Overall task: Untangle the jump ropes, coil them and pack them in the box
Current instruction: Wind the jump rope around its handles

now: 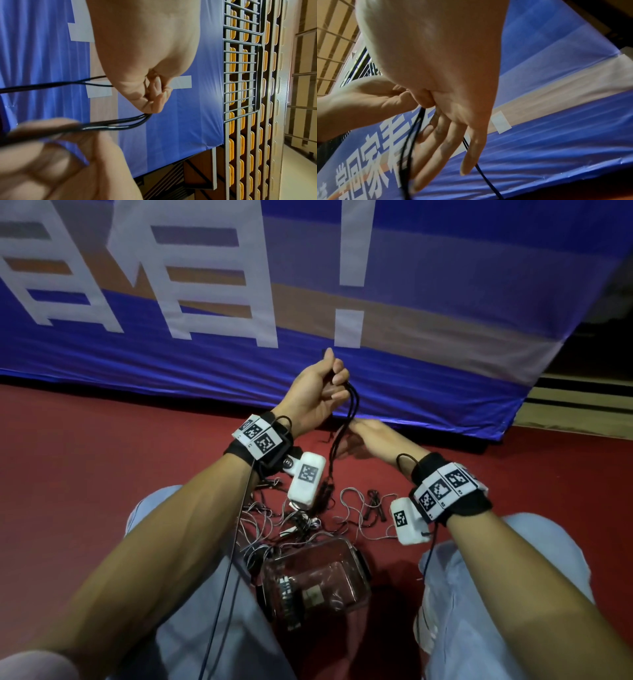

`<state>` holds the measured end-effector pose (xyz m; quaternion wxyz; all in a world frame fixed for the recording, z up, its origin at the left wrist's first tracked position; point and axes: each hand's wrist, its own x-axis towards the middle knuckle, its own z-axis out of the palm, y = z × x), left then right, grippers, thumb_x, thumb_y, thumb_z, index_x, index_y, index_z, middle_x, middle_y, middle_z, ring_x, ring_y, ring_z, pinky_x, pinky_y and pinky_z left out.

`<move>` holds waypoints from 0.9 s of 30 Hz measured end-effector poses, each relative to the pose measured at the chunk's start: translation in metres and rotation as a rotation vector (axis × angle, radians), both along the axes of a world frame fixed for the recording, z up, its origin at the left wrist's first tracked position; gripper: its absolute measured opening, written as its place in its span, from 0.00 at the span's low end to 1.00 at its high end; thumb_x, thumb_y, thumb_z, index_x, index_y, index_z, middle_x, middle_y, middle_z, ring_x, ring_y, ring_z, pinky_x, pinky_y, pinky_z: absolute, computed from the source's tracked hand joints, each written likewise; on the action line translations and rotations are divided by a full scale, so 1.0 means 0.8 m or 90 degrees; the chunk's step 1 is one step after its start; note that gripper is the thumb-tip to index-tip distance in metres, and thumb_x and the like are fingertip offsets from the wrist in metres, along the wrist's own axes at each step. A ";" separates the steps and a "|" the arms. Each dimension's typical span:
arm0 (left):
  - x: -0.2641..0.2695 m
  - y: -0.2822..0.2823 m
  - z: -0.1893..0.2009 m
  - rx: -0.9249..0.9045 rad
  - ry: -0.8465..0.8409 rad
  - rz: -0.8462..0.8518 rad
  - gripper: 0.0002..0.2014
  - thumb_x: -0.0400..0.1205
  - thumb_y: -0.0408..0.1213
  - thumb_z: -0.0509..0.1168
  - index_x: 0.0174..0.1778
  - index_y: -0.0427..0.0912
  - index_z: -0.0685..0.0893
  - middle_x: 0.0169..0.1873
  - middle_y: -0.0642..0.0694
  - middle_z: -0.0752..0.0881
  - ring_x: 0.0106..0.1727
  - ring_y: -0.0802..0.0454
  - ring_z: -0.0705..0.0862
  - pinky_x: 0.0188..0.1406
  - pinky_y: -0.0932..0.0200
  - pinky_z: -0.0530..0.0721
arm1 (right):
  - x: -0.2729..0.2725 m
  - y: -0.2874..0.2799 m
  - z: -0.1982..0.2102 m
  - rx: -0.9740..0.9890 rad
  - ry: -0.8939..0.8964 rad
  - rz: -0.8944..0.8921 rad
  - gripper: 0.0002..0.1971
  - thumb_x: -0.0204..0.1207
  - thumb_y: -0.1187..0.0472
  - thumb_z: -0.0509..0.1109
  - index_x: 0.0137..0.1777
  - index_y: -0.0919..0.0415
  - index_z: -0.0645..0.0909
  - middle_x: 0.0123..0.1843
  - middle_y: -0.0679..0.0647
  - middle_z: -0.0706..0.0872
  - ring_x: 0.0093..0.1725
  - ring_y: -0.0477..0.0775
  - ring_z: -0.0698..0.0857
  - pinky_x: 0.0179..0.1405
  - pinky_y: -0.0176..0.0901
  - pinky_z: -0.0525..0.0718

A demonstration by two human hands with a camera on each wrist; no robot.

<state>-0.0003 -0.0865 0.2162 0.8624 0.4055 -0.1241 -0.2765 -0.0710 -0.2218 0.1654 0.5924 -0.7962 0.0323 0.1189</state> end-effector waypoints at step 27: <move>0.053 0.169 -0.060 0.559 0.073 0.272 0.21 0.90 0.46 0.53 0.46 0.33 0.81 0.34 0.38 0.85 0.25 0.50 0.75 0.26 0.61 0.73 | 0.010 0.020 -0.007 -0.187 -0.319 -0.154 0.18 0.91 0.56 0.60 0.44 0.61 0.86 0.19 0.35 0.76 0.21 0.38 0.74 0.26 0.31 0.67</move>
